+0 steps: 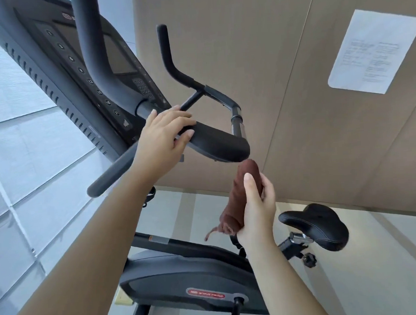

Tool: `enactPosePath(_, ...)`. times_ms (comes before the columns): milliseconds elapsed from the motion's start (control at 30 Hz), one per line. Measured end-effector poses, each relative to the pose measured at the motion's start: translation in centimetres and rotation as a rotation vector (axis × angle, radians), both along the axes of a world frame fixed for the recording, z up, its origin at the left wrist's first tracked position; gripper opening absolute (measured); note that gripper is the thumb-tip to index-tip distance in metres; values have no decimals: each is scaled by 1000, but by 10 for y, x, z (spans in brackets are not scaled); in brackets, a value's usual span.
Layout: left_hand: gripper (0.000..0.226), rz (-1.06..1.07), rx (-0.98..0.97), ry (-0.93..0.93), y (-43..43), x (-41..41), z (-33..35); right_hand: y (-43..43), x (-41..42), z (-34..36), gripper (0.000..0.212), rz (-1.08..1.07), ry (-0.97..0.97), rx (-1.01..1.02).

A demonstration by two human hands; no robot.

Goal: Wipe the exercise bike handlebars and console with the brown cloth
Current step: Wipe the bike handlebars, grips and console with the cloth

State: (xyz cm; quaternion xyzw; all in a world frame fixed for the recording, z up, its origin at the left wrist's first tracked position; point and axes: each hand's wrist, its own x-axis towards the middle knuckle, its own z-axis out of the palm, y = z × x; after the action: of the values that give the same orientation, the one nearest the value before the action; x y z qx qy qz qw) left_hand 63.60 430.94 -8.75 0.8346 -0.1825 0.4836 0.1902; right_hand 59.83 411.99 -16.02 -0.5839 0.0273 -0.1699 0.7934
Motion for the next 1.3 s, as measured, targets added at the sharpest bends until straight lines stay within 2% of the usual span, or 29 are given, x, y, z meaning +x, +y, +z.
enactPosePath(133,19,-12,-32,14,-8,-2,-1,22,-8,-3,30,127,259,190)
enactPosePath(333,20,-39,-12,12,-20,-2,0,46,2,12,55,229,308,143)
enactPosePath(600,20,-62,14,34,-11,0,6,39,8,11,45,98,111,162)
enactPosePath(833,20,-43,-39,46,-5,-1,5,3,9,9,43,-23,-40,-43)
enactPosePath(1033,21,-42,-81,48,-12,-8,-2,24,-2,2,44,66,-165,-194)
enactPosePath(1133,21,-42,-64,40,-16,-9,0,7,3,8,44,54,-194,-258)
enactPosePath(1300,22,-78,-121,59,-29,-7,4,-42,14,6,43,-60,-197,-241)
